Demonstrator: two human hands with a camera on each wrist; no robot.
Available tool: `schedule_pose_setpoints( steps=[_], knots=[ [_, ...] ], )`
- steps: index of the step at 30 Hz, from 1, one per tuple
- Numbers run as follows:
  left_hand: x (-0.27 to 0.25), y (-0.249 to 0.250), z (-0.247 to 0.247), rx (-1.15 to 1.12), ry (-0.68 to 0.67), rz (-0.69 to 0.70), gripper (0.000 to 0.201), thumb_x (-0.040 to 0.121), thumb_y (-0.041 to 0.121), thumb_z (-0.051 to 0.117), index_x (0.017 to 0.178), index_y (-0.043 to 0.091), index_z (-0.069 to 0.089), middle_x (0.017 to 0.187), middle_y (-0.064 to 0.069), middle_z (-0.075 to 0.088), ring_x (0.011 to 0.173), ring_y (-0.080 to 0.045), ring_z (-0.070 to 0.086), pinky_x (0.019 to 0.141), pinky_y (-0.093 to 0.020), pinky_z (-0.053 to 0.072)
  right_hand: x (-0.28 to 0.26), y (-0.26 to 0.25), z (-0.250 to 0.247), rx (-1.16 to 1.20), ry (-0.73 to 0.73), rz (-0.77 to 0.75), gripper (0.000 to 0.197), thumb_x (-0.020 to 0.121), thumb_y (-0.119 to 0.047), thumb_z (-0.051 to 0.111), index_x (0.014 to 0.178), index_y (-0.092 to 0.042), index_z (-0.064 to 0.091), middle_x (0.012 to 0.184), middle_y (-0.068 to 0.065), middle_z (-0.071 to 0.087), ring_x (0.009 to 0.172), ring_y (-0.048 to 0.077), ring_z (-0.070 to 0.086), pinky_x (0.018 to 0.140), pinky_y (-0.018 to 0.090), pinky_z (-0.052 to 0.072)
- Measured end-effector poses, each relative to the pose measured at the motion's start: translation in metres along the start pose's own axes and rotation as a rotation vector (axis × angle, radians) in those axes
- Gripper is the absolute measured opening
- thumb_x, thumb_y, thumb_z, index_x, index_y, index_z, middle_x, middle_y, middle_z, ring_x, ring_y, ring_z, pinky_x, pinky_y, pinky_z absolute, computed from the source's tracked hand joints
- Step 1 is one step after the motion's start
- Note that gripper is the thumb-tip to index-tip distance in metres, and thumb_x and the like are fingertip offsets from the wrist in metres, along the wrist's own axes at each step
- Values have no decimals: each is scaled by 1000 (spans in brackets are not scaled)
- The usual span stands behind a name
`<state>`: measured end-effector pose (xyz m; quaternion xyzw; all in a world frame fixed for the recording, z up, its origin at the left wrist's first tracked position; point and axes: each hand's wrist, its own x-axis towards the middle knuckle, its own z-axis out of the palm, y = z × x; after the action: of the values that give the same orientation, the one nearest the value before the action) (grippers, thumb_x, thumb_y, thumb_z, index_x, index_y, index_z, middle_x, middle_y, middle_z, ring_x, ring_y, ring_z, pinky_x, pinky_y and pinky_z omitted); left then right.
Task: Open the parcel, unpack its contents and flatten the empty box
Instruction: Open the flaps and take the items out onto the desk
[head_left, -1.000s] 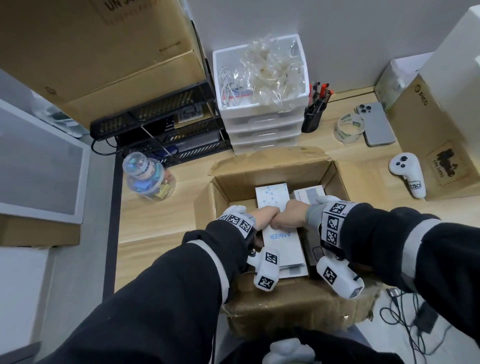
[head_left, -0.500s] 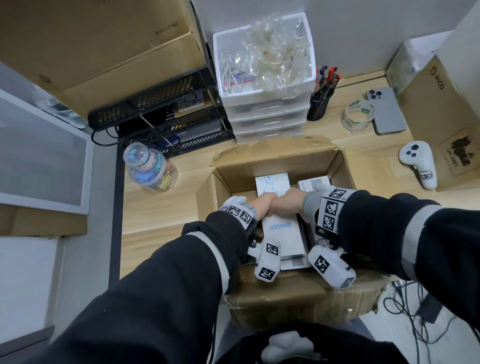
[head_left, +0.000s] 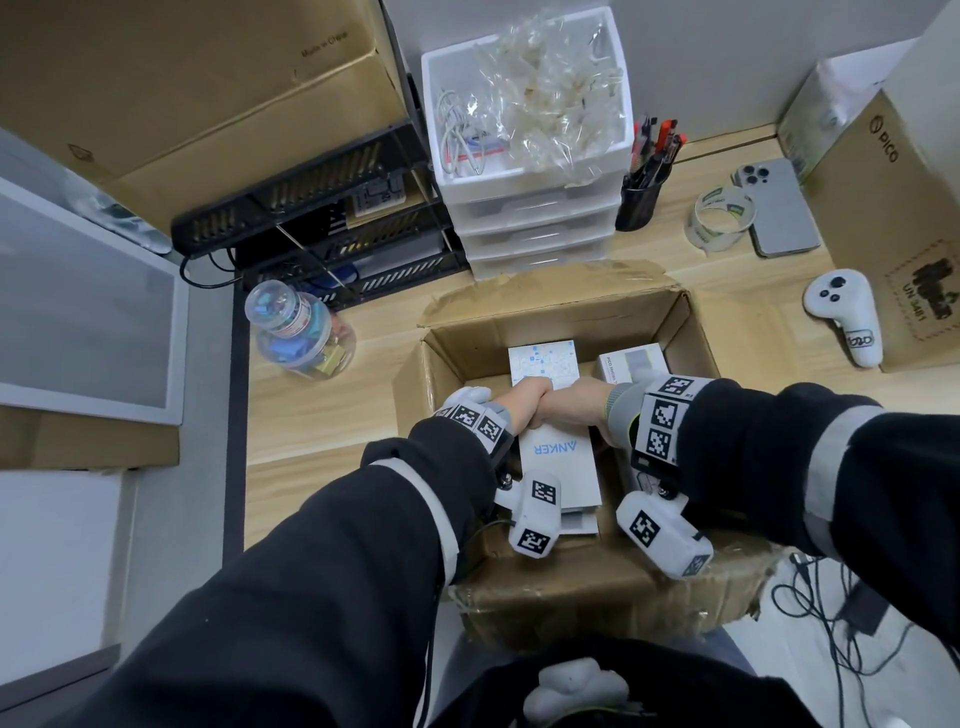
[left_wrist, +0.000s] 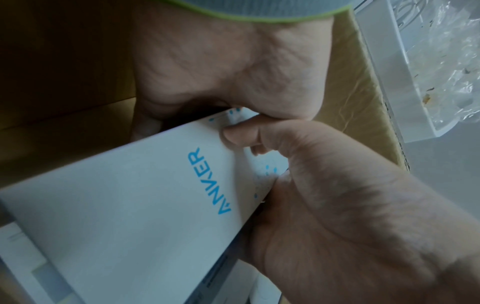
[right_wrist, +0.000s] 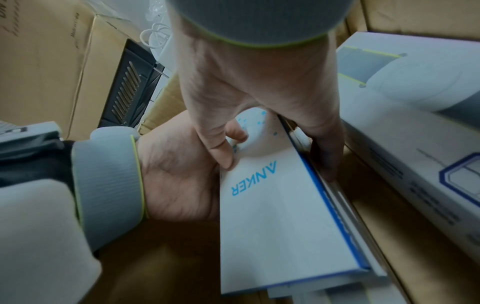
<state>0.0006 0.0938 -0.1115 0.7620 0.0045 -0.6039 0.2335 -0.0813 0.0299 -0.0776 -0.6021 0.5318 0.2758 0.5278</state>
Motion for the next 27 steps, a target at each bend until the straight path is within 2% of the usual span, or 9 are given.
schedule_pose_setpoints(
  steps=[3, 10, 12, 15, 18, 22, 25, 26, 27],
  knots=[
    [-1, -1, -2, -33, 33, -17, 28, 88, 30, 47, 65, 17, 38, 69, -7, 44, 66, -21, 41, 60, -30, 30, 1, 0, 1, 14, 10, -3, 47, 77, -27, 73, 112, -14, 45, 109, 10, 55, 100, 27, 58, 93, 34, 50],
    [-8, 1, -1, 55, 10, -25, 22, 78, 24, 46, 62, 17, 33, 68, -8, 39, 61, -19, 37, 59, -29, 25, 4, 0, 6, 32, 18, 1, 51, 74, -26, 74, 117, -7, 54, 115, 10, 62, 106, 28, 63, 97, 40, 52],
    [-3, -3, -4, 70, 3, -57, 22, 65, 34, 51, 65, 14, 41, 73, -13, 51, 68, -25, 53, 69, -29, 37, 3, 2, 5, 46, 5, 25, 49, 77, -24, 72, 118, -5, 55, 111, 10, 62, 100, 26, 63, 90, 37, 55],
    [1, -9, -5, 58, -18, -104, 36, 68, 45, 58, 77, 10, 57, 89, -16, 67, 94, -38, 69, 94, -45, 48, -1, 6, -3, 110, -83, 24, 18, 90, -19, 62, 97, -8, 49, 82, 7, 54, 70, 19, 53, 57, 26, 43],
    [4, -11, -4, 48, -25, -109, 33, 75, 42, 56, 76, 10, 58, 86, -14, 67, 91, -36, 64, 94, -47, 48, -4, 13, -8, 187, -209, 69, 12, 90, -20, 58, 93, -9, 59, 78, 10, 67, 64, 23, 64, 58, 24, 48],
    [-13, 0, 2, 32, -29, -59, 36, 80, 38, 54, 80, 3, 50, 100, -37, 60, 69, -25, 68, 88, -30, 55, 64, 26, 4, 266, -227, 38, 14, 69, -28, 64, 75, -16, 62, 70, 13, 74, 55, 31, 66, 73, 43, 55],
    [-35, 15, 13, 70, -67, 61, 33, 99, 25, 43, 76, 2, 40, 76, -22, 39, 47, -16, 46, 68, -19, 61, 249, 73, 37, 312, -262, -123, 55, 36, -44, 84, 73, -21, 50, 42, 6, 59, 44, 31, 62, 72, 55, 55],
    [-45, 18, 9, 91, -62, 78, 34, 104, 20, 37, 76, 1, 38, 75, -21, 33, 48, -17, 42, 55, -12, 55, 247, 72, 34, 364, -260, -139, 76, 16, -49, 88, 73, -20, 45, 37, 10, 54, 44, 38, 63, 71, 66, 52],
    [-46, 18, 4, 92, -27, 81, 32, 104, 18, 35, 79, 1, 40, 76, -23, 34, 54, -21, 43, 53, -14, 52, 206, 64, 19, 388, -287, -128, 75, 17, -49, 89, 73, -20, 47, 39, 10, 57, 47, 42, 64, 69, 67, 51]
  ],
)
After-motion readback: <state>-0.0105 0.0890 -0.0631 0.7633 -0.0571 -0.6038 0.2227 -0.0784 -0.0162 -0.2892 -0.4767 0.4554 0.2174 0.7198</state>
